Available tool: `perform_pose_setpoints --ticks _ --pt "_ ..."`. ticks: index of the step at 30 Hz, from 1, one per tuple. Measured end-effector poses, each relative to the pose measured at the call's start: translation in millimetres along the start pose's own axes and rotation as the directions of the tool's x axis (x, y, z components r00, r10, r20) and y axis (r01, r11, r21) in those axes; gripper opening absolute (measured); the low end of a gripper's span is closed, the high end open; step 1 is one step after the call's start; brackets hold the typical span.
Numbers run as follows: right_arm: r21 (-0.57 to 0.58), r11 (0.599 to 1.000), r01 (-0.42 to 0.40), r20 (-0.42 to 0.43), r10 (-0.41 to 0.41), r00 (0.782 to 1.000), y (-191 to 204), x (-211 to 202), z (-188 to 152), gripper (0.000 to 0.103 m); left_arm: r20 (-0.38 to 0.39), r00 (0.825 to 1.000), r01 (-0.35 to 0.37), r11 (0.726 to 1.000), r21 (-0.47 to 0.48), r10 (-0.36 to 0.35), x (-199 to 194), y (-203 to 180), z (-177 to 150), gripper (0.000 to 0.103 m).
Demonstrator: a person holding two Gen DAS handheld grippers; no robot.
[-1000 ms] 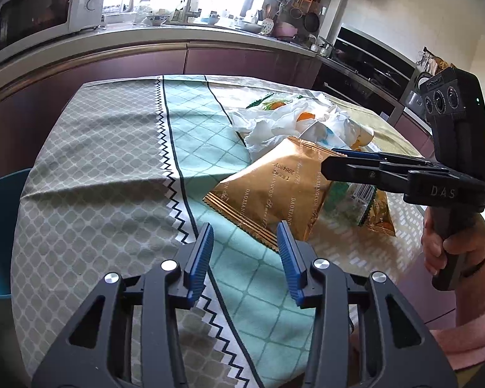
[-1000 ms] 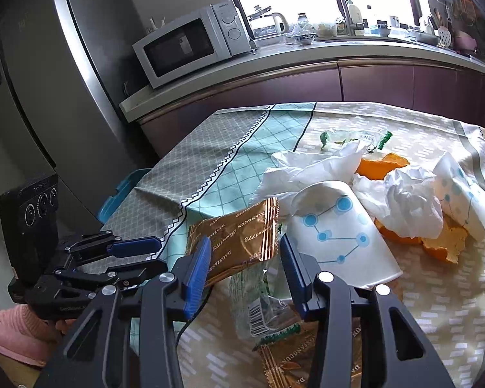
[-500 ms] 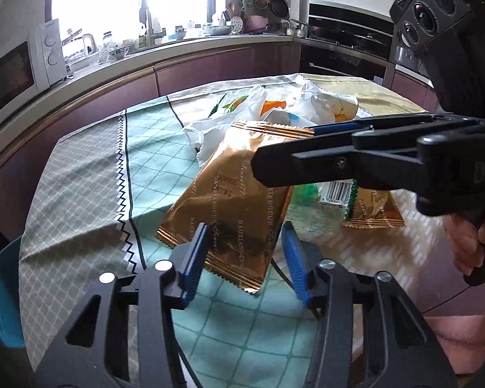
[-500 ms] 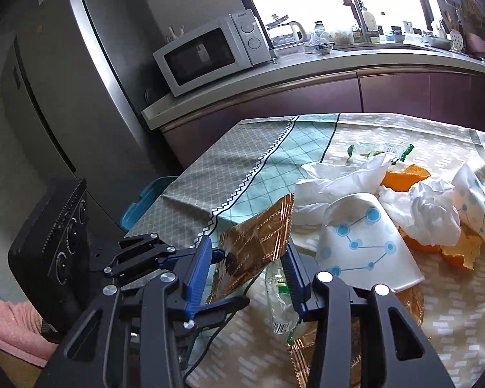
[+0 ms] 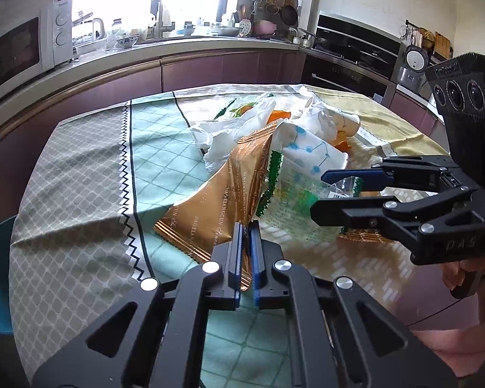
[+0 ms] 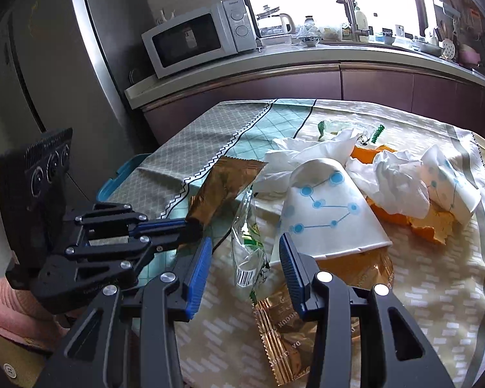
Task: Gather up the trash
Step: 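Grasp the gold snack wrapper with the left tool while the right tool grasps the clear bag, then carry the wrapper and clear bag to the teal bin and release both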
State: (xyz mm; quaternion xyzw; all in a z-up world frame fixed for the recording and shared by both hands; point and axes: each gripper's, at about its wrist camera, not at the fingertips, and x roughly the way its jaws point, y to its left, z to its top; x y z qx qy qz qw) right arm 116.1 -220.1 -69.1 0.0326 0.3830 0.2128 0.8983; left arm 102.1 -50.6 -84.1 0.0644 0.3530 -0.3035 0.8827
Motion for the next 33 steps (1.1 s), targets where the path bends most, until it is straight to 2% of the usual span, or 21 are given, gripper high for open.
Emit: perform_pose_setpoints --ticks 3,5,6,12,20,27,33 --pt "-0.001 1.0 0.0 -0.007 0.0 1.0 0.9 0.1 -1.7 0.031 0.012 1.0 0.001 1.0 -0.011 -0.001 -7.6 3.6 0.8 0.004" --pt "0.005 1.0 -0.01 -0.004 0.01 1.0 0.0 -0.7 -2.5 0.021 0.025 1.0 0.002 1.0 -0.019 -0.001 -14.1 6.8 1.6 0.004" --pt "0.006 1.0 -0.01 -0.002 0.01 1.0 0.1 -1.3 -2.4 0.019 0.031 1.0 0.003 1.0 -0.024 -0.002 -17.3 8.6 1.8 0.004" --pt "-0.004 0.999 -0.043 0.02 0.043 0.999 7.5 -7.1 2.6 0.017 0.062 0.998 -0.009 0.999 -0.047 0.011 -38.4 21.2 -0.4 0.003" --pt "-0.031 0.988 -0.148 0.066 0.15 0.986 29.5 -7.0 28.2 0.017 0.13 0.99 -0.045 0.994 -0.097 0.057 -84.3 52.3 -4.0 0.003" --pt "-0.08 0.962 -0.26 0.047 0.265 0.963 66.2 25.2 55.3 0.017 0.183 0.969 -0.138 0.977 -0.165 0.168 -125.7 93.6 -7.2 0.003" --pt "-0.115 0.922 -0.369 -0.001 0.372 0.928 103.2 62.5 82.8 0.017 0.187 0.93 -0.272 0.935 -0.229 0.316 -155.9 141.8 -12.4 0.003"
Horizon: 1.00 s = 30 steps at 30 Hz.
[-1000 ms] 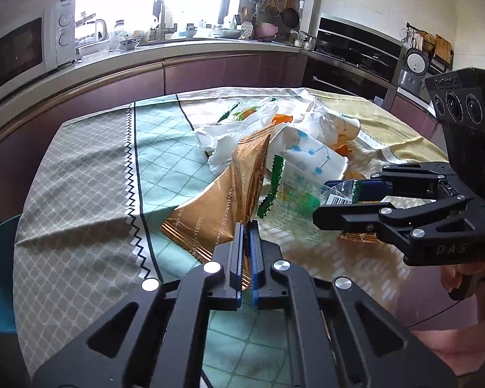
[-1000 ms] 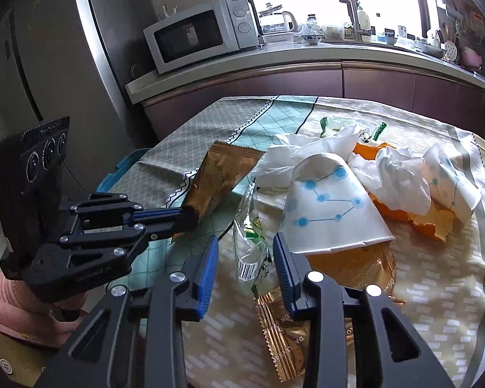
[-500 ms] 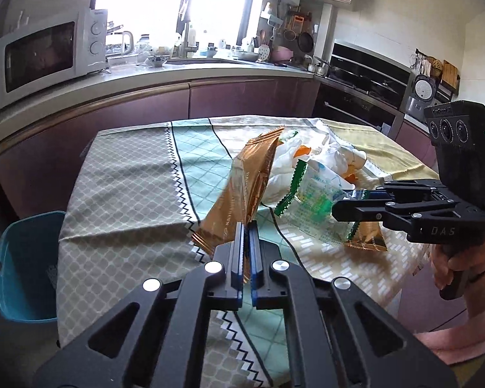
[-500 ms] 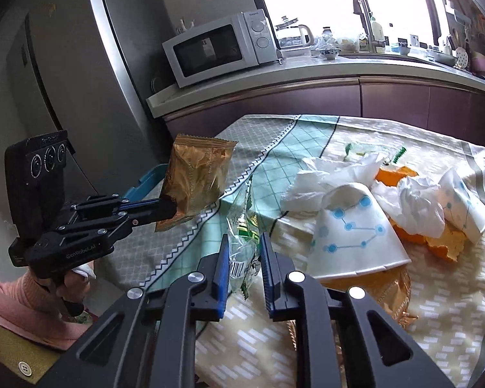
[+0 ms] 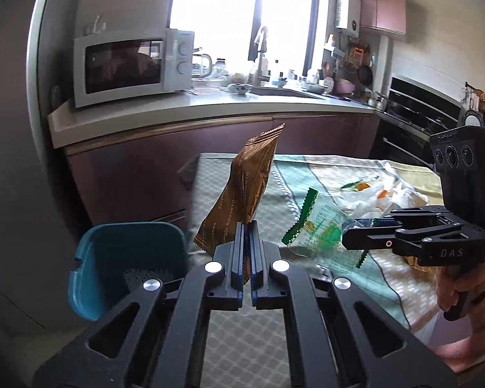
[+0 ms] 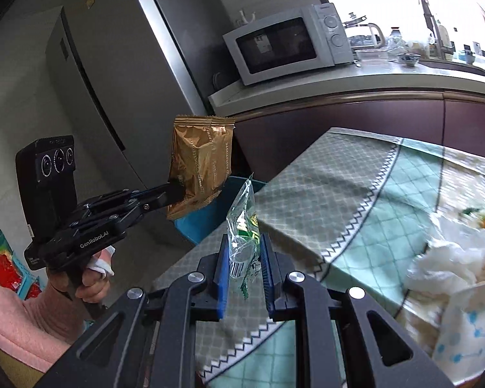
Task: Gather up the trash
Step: 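Carry the wrapper and clear bag to the teal bin and release both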
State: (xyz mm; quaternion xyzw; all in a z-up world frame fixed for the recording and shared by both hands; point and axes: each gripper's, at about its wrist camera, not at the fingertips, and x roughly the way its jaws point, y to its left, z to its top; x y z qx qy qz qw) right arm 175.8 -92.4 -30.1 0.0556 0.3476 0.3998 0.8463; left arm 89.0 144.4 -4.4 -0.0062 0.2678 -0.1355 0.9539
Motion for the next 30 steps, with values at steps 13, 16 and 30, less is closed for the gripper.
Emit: perform_pose_setpoints --ticks 13,16,30 --pt "-0.019 0.995 -0.095 -0.116 0.092 0.989 29.7 117.2 50.5 0.017 -0.11 0.976 -0.197 0.978 -0.064 0.189 28.6 100.8 -20.4 0.003" --pt "0.004 0.996 -0.085 -0.147 0.085 0.985 28.1 139.4 52.5 0.017 -0.141 0.97 -0.211 0.975 -0.069 0.2 42.4 110.5 -27.4 0.003" --pt "0.078 0.997 -0.009 -0.282 0.03 0.959 15.9 213.4 53.5 0.018 -0.281 0.938 -0.245 0.963 -0.116 0.204 107.0 141.0 -55.9 0.005"
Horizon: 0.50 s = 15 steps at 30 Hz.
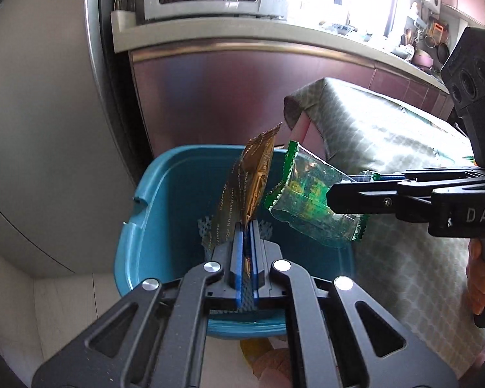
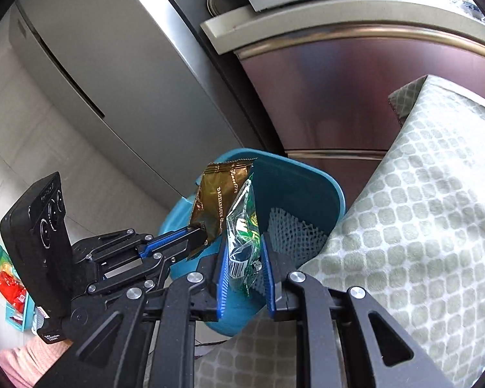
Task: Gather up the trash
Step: 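Carry the wrapper and clear bag to the teal bin and release both, then grasp a white tissue with the left tool while the right tool grasps another tissue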
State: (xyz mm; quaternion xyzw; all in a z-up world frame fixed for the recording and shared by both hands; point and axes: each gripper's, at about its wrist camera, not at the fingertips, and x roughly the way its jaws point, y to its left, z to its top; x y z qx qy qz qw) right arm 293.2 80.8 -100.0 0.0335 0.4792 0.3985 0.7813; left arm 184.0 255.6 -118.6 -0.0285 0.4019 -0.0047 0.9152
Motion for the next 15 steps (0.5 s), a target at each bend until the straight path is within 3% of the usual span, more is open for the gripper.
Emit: perform_pose_setpoints --ticks 9,15 --pt "0.009 1.0 0.021 0.012 -0.021 1.0 -2.2 6.5 7.8 0.021 -0.045 0.999 -0.005 0.999 -0.045 0.003 23.6 1.5 -8.1 0.008" --pt "0.016 1.0 0.007 0.038 -0.008 0.999 -9.0 -9.8 -5.8 0.024 -0.023 1.0 0.002 0.999 -0.051 -0.003 18.1 -1.7 -6.1 0.012"
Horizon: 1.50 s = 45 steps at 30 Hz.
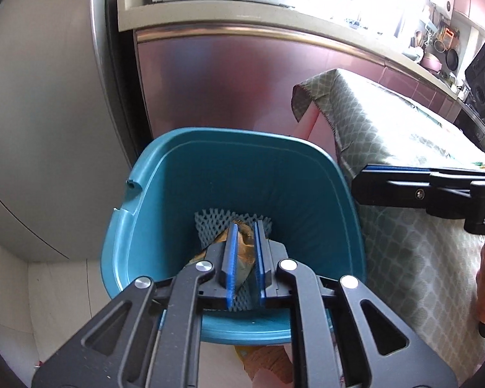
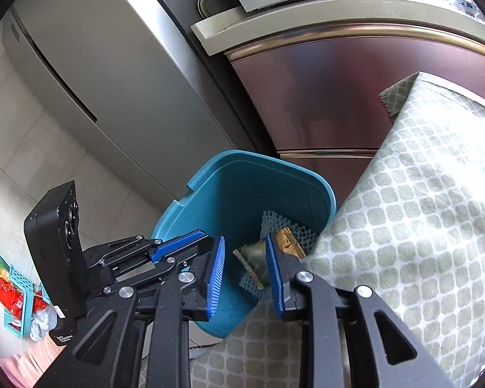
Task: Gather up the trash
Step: 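Grasp a white tissue with the left tool while the right tool grasps another tissue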
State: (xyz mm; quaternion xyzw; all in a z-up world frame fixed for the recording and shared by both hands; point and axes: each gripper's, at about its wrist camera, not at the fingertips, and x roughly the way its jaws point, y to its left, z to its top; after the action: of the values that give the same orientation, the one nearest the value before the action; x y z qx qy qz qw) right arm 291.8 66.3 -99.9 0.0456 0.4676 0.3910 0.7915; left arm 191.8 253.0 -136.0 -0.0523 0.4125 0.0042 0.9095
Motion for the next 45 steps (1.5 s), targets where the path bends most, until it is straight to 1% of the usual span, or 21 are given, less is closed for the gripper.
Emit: perform_pose_setpoints --ticks 2,5,9,12,13,14,16,19,22,27,31,33,34,35,36,37,39,40,41,42,45 --pt "0.0 1.0 -0.01 0.012 0.01 1.0 -0.6 -8.3 -4.6 0.027 0.014 1.0 0.009 1.0 0.003 -0.009 -6.5 -3.6 1.0 0.013" --pt "-0.019 1.0 -0.014 0.038 0.015 0.999 1.7 -25.0 -11.0 0.027 0.047 0.999 0.024 1.0 0.015 -0.025 -21.4 -13.1 3.1 0.015" --pt "-0.057 0.998 -0.005 0.095 0.01 0.995 5.9 -62.1 -25.5 0.03 0.108 0.992 0.056 0.998 0.044 -0.06 -48.1 -30.6 4.8 0.019" --pt "-0.076 0.997 0.016 0.146 -0.004 0.989 7.3 -96.1 -39.9 0.031 0.15 0.983 0.094 0.992 0.082 -0.105 -69.6 -52.2 4.4 0.023" --pt "-0.077 0.997 0.021 0.164 -0.008 0.986 7.8 -106.7 -44.5 0.033 0.16 0.98 0.104 0.99 0.097 -0.118 -75.7 -59.7 4.4 0.024" --pt "-0.076 0.997 0.025 0.18 -0.011 0.984 6.6 -118.7 -51.0 0.035 0.168 0.977 0.116 0.987 0.113 -0.134 -81.3 -68.3 3.8 0.025" --pt "-0.068 0.997 0.04 0.21 -0.025 0.977 2.0 -141.3 -64.8 0.035 0.181 0.968 0.149 0.978 0.149 -0.175 -91.7 -86.3 1.6 0.026" --pt "-0.035 0.998 0.059 0.252 -0.048 0.967 -10.9 -174.5 -87.8 0.036 0.186 0.952 0.204 0.958 0.201 -0.242 -105.4 -115.9 -2.3 0.028" --pt "0.006 0.994 0.106 0.288 -0.104 0.952 -24.2 -203.6 -111.2 0.036 0.178 0.936 0.255 0.932 0.257 -0.305 -116.9 -149.4 -10.0 0.029" --pt "0.121 0.979 0.162 0.331 -0.194 0.924 -55.7 -247.0 -154.7 0.036 0.131 0.909 0.339 0.885 0.319 -0.395 -121.9 -200.4 -25.5 0.03" --pt "0.214 0.956 0.203 0.35 -0.269 0.897 -83.3 -273.3 -183.6 0.036 0.088 0.896 0.382 0.856 0.349 -0.436 -120.2 -235.2 -38.2 0.03" --pt "0.252 0.943 0.217 0.353 -0.299 0.887 -97.7 -285.4 -198.0 0.036 0.072 0.893 0.39 0.844 0.367 -0.444 -116.2 -250.6 -42.3 0.03" --pt "0.252 0.943 0.217 0.353 -0.299 0.887 -97.7 -285.4 -198.0 0.036 0.063 0.892 0.394 0.84 0.374 -0.447 -114.0 -257.5 -43.2 0.03" --pt "0.272 0.936 0.223 0.353 -0.312 0.882 -104.7 -290.6 -204.3 0.036 0.057 0.893 0.395 0.836 0.381 -0.447 -111.7 -264.0 -43.9 0.03" --pt "0.296 0.925 0.238 0.357 -0.338 0.871 -114.8 -297.4 -211.2 0.036 0.053 0.894 0.392 0.834 0.388 -0.445 -109.5 -270.0 -44.7 0.03" --pt "0.296 0.925 0.238 0.357 -0.338 0.871 -114.8 -297.4 -211.2 0.036 0.05 0.895 0.39 0.833 0.394 -0.443 -106.5 -274.3 -44.0 0.03" --pt "0.314 0.915 0.254 0.362 -0.363 0.859 -123.2 -304.1 -214.5 0.036 0.043 0.898 0.387 0.831 0.399 -0.438 -97.1 -280.7 -38.1 0.03" --pt "0.329 0.904 0.272 0.367 -0.388 0.845 -131.2 -309.3 -215.7 0.036 0.04 0.9 0.384 0.832 0.4 -0.435 -92.1 -283.5 -34.4 0.03" --pt "0.329 0.904 0.272 0.367 -0.388 0.845 -131.2 -309.3 -215.7 0.036 0.039 0.902 0.379 0.831 0.408 -0.431 -88.9 -286.8 -31.4 0.03" --pt "0.335 0.901 0.274 0.371 -0.394 0.841 -135.0 -311.3 -214.7 0.036 0.037 0.903 0.377 0.83 0.412 -0.428 -85.7 -291.6 -28.7 0.03" --pt "0.344 0.888 0.305 0.376 -0.428 0.822 -143.4 -316.2 -212.0 0.038 0.03 0.911 0.363 0.835 0.414 -0.411 -74.0 -301.7 -18.4 0.03"
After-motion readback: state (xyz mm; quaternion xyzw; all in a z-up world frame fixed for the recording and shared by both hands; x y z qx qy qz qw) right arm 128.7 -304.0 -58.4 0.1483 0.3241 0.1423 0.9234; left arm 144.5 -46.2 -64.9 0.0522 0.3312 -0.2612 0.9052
